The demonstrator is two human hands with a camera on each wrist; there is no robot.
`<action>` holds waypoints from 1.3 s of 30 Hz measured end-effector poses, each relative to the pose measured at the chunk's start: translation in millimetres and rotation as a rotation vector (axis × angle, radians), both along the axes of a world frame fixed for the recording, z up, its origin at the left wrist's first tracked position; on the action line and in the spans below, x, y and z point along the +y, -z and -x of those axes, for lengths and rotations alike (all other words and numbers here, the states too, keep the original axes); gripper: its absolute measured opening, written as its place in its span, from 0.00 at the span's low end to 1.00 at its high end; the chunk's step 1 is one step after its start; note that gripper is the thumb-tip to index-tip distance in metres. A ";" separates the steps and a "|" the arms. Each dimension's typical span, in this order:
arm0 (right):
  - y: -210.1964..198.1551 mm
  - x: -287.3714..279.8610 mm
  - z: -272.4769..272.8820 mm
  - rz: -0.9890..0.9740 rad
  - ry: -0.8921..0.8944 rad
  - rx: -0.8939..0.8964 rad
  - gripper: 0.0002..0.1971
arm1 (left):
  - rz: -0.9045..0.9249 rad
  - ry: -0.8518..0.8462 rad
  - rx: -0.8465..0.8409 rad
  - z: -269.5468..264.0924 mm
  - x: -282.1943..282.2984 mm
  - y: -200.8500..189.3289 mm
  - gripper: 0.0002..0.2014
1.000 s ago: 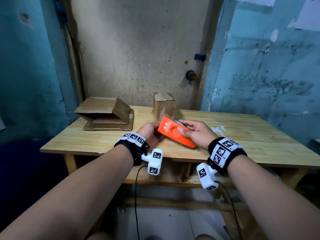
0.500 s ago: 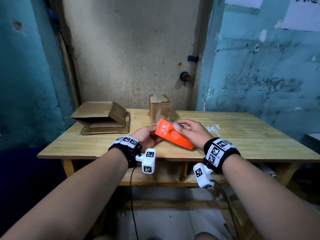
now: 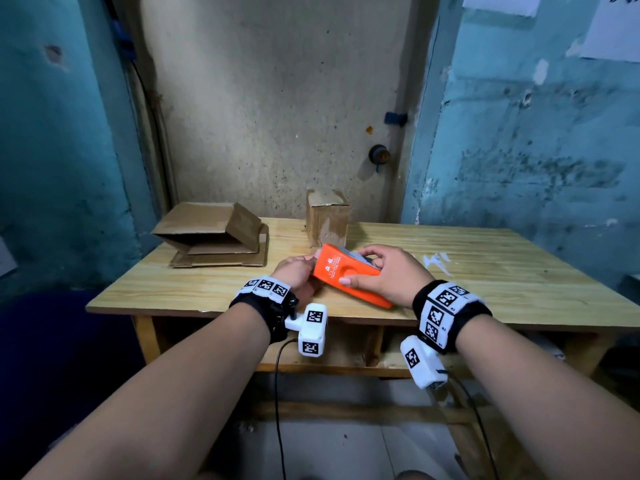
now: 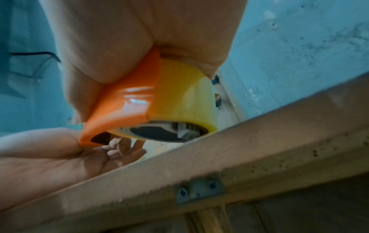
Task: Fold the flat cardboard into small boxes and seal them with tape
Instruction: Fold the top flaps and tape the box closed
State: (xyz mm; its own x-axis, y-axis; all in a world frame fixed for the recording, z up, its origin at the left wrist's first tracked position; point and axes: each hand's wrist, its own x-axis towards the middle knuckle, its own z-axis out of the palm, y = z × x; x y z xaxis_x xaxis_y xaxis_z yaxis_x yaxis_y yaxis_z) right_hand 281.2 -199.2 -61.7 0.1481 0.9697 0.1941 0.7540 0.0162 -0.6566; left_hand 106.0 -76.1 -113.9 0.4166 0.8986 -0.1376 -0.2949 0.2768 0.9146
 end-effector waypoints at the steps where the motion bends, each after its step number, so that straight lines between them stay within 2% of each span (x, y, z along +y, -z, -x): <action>1: -1.0 -3.0 2.8 -0.008 0.031 -0.075 0.39 | -0.010 -0.008 0.038 0.2 -1.9 -0.8 0.12; 4: -4.6 -12.3 7.7 -0.006 0.085 -0.210 0.37 | 0.013 -0.051 0.056 -0.1 -2.6 -3.1 0.15; 8: -5.2 -22.5 0.2 0.020 0.095 -0.337 0.40 | 0.190 -0.096 -0.206 1.3 1.5 -5.5 0.16; 11: -4.9 -33.3 -9.9 0.033 0.118 -0.360 0.42 | 0.132 -0.100 -0.238 -3.1 -0.2 -3.1 0.10; 14: -6.1 -38.9 -14.4 0.033 0.109 -0.323 0.42 | 0.087 -0.092 -0.225 -5.1 -3.3 -2.7 0.09; 18: -6.8 -36.1 -9.8 0.021 0.078 -0.273 0.40 | 0.141 -0.183 -0.276 -4.7 -5.4 -7.2 0.05; 22: -3.7 -31.6 -12.0 0.015 0.065 -0.207 0.37 | 0.109 -0.181 -0.273 -5.2 -4.8 -5.1 0.07; 25: -0.5 -30.0 -15.5 -0.004 0.067 -0.153 0.32 | 0.068 -0.192 -0.269 -4.9 -6.3 -3.8 0.05; 27: 0.8 -29.8 -17.3 -0.018 0.043 -0.047 0.28 | 0.024 -0.204 -0.245 -5.2 -10.2 -3.9 0.04; 28: 1.8 -29.7 -18.9 -0.024 0.026 0.014 0.27 | 0.006 -0.199 -0.239 -5.8 -12.1 -3.8 0.07; 29: 3.2 -29.0 -20.7 -0.029 0.008 0.064 0.26 | 0.001 -0.192 -0.244 -5.0 -13.9 -4.0 0.14; 31: 5.1 -27.9 -23.3 -0.041 -0.007 0.140 0.26 | 0.050 -0.182 -0.310 -2.6 -12.1 -4.2 0.36; 32: 5.4 -27.7 -23.9 -0.046 -0.012 0.168 0.27 | 0.086 -0.179 -0.345 -0.7 -11.0 -4.9 0.43; 33: 6.1 -27.6 -25.1 -0.050 -0.013 0.185 0.30 | 0.106 -0.173 -0.359 0.8 -11.3 -6.1 0.44; 36: 6.5 -29.6 -27.4 -0.061 -0.008 0.225 0.34 | 0.048 -0.138 -0.311 0.0 -15.7 -6.5 0.28; 39: 6.7 -30.9 -30.7 -0.063 -0.006 0.243 0.38 | -0.017 -0.158 -0.269 -0.6 -16.8 -2.1 0.24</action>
State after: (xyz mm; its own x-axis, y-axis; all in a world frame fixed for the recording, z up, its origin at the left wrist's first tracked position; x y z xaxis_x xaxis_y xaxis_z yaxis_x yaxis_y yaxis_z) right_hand 311.9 -230.1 -68.5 0.1925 0.9578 0.2135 0.5738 0.0666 -0.8163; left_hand 106.6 -92.9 -111.9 0.2915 0.9562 -0.0260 -0.5651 0.1941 0.8019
